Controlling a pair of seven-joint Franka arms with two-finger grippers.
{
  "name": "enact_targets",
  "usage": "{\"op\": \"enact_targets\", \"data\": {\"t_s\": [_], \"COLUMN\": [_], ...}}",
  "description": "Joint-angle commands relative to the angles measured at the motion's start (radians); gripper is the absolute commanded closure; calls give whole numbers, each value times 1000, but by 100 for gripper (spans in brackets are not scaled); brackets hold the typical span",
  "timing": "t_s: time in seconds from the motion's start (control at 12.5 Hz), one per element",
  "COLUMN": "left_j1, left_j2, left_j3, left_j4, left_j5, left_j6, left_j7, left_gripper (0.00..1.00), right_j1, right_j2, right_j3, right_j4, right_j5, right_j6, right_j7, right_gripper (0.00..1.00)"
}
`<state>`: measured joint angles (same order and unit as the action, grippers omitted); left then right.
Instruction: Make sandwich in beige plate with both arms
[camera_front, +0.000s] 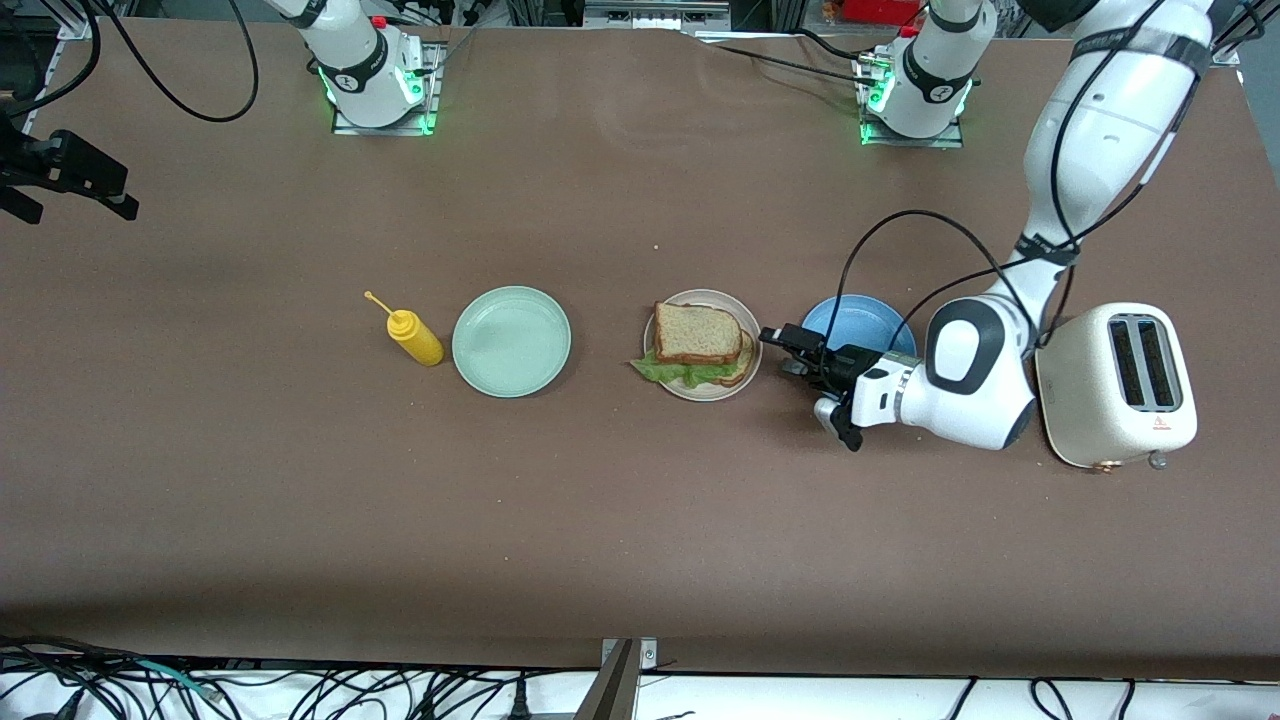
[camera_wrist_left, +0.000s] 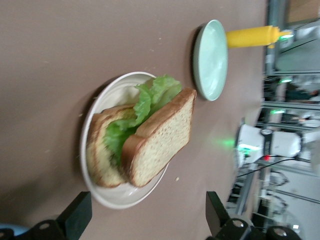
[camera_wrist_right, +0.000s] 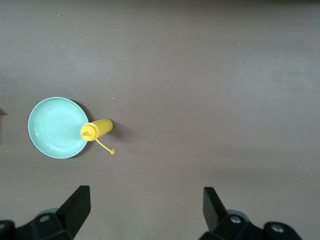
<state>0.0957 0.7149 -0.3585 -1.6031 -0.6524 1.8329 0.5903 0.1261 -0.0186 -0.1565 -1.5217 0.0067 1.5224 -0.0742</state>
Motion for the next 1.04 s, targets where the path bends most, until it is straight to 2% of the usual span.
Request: {"op": "enact_targets", "data": {"t_s": [0.0,0.4,0.64,0.8,0.96], "left_j1": [1,45,48,48,1], "left_j2": [-107,-288,-449,-527,-610], "left_j3": [4,7,3,13,91], "left_j4": [-14,-8,-8,-9,-21], "left_j5": [150,445,658,672,674], "left_j6": [-20,-79,-141,-153,-153], "left_j7": [-110,-217,-410,-505,-521], "left_gripper": [0,0,0,0,0], "right_j1": [-3,0,-2,3,0], "right_j2": [6,3,9,8,3], "right_j3": [-14,-9,-11,-8,-14], "right_j4": [20,20,18,20,20], "right_j5": [25,10,6,10,22], "right_j6": [-16,-16,-16,-16,-16], "right_j7": [-6,-4,-7,-6,-2], "right_gripper": [0,0,0,0,0]}}
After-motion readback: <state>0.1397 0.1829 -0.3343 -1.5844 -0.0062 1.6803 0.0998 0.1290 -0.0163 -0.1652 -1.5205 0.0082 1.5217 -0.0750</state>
